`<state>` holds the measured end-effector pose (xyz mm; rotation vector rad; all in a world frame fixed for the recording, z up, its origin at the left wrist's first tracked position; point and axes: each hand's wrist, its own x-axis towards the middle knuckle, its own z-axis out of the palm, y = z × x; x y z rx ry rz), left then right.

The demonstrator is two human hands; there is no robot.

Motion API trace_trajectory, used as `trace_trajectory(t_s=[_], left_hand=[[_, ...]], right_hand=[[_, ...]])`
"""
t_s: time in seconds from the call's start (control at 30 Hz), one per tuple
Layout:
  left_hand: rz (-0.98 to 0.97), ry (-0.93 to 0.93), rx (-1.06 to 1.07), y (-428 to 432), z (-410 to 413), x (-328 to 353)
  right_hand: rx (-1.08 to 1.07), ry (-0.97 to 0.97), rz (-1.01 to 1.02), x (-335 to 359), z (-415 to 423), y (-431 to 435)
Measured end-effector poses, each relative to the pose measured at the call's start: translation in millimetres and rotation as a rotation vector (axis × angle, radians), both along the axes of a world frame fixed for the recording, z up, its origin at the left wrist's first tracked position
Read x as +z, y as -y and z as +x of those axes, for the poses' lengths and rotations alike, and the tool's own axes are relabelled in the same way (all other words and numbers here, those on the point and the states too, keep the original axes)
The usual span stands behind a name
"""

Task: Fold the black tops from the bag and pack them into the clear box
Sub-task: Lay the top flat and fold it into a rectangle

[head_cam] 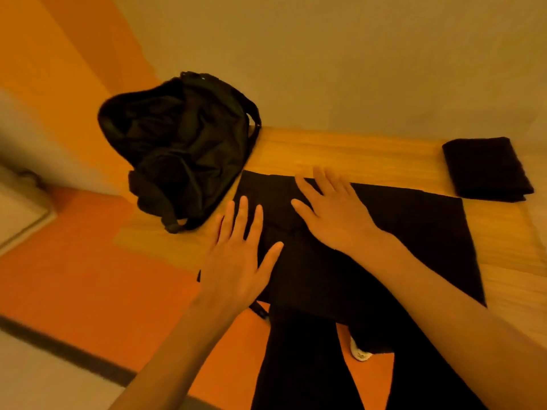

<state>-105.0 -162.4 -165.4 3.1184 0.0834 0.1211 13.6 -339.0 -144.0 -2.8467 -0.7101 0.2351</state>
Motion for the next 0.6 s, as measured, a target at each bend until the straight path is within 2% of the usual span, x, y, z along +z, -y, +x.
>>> trace_trajectory(t_s=[0.1,0.17,0.3,0.5,0.6], left_hand=[[-0.026,-0.041,0.077,-21.0,-23.8,-11.7],[-0.06,-0.055,0.1,-28.0,-37.1,-20.9],[-0.099,-0.005,0.106,-33.0,-50.0,-28.8],[-0.125,0.022,0.109,-31.4,-49.6,-31.9],[-0.125,0.022,0.11,-31.9,-51.2,-32.9]], right_hand=[[0.128,-0.018,-0.094,-16.8,16.1,-46.7],[0.115,-0.001,-0.126,-27.0,21.8,-57.1],[0.062,0.023,-0.117,-30.0,25.1,-62.1],[0.196,0.112,-0.074,-26.5,21.0,-105.7],[0.16,0.086,-0.078,-34.2,23.2,-118.0]])
